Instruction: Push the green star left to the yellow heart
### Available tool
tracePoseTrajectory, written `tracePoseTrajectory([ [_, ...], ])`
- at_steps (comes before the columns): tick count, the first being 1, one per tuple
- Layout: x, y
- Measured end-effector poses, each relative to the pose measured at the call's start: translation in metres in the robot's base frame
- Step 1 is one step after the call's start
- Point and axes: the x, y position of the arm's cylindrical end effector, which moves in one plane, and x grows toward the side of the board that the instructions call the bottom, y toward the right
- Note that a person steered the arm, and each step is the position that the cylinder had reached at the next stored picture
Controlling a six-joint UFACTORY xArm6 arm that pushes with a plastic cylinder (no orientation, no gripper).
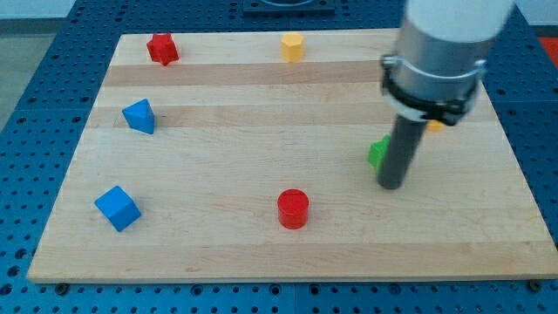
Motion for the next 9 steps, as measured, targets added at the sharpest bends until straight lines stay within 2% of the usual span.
tracePoseTrajectory([
  [1,-0.016,-0.012],
  [2,-0.019,0.004],
  [3,0.007,0.021],
  [4,0.005,0.038],
  [7,-0.066,0.018],
  [9,-0.092,-0.038],
])
